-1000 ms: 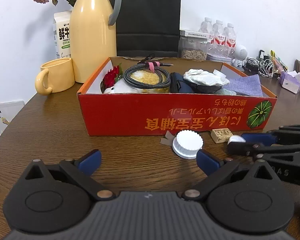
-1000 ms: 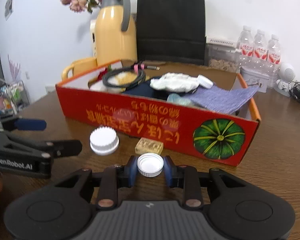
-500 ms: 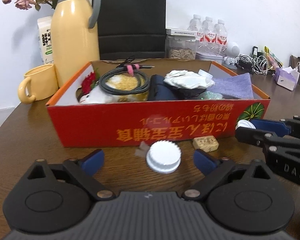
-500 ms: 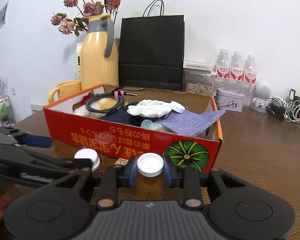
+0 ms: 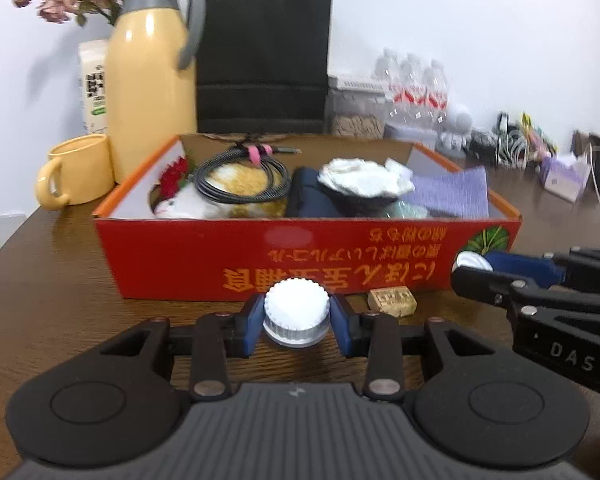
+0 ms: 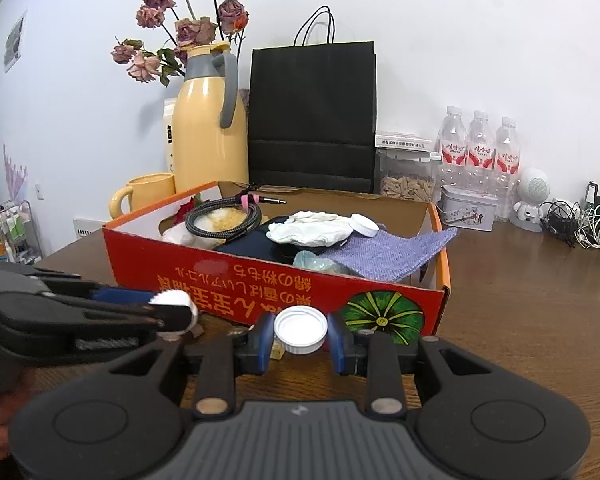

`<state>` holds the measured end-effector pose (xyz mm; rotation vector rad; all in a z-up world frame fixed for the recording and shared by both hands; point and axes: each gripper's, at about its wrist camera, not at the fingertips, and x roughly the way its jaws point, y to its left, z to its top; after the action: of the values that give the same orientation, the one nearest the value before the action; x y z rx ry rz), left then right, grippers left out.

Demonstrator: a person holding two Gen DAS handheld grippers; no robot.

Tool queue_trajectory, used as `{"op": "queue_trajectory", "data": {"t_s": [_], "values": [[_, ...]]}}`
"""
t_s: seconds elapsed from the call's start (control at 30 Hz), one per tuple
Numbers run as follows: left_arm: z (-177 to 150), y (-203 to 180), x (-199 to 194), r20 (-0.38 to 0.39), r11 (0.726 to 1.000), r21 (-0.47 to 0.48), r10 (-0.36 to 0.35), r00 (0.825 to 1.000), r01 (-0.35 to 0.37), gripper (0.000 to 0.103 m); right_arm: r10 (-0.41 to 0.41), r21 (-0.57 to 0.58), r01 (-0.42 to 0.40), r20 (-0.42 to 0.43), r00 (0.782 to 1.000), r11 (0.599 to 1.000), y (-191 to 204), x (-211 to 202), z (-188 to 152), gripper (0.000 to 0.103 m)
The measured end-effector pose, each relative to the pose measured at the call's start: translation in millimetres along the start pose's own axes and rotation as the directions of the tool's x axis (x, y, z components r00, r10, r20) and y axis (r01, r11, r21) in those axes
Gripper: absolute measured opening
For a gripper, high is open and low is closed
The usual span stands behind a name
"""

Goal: Organize objects
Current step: 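Grasp a white cap with right gripper while left gripper grasps another white cap, then lower both white caps into the box and open both grippers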

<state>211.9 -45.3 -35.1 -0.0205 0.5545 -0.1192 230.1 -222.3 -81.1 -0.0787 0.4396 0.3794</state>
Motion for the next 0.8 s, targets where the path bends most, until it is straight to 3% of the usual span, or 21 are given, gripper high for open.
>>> {"op": "queue_trajectory", "data": {"t_s": [0.23, 0.43, 0.7, 0.8], "values": [[11, 18, -28, 0.088, 0.998, -0.067, 0.015, 0.996, -0.01, 0.037, 0.021, 0.0, -0.021, 0.004, 1.0, 1.0, 1, 0, 0, 0.027], [35, 20, -34, 0.129, 0.999, -0.047, 0.009, 0.992, -0.002, 0.037, 0.047, -0.005, -0.047, 0.021, 0.999, 0.999, 2, -4, 13, 0.027], [78, 9, -16, 0.181, 1.0, -0.015, -0.018, 0.983, 0.021, 0.037, 0.038, -0.055, -0.033, 0.087, 0.996, 0.998, 1, 2, 60, 0.027], [92, 7, -6, 0.199, 0.999, -0.044, -0.02, 0.98, 0.03, 0.037, 0.027, -0.042, -0.023, 0.101, 0.995, 0.999, -5, 17, 79, 0.027]]}}
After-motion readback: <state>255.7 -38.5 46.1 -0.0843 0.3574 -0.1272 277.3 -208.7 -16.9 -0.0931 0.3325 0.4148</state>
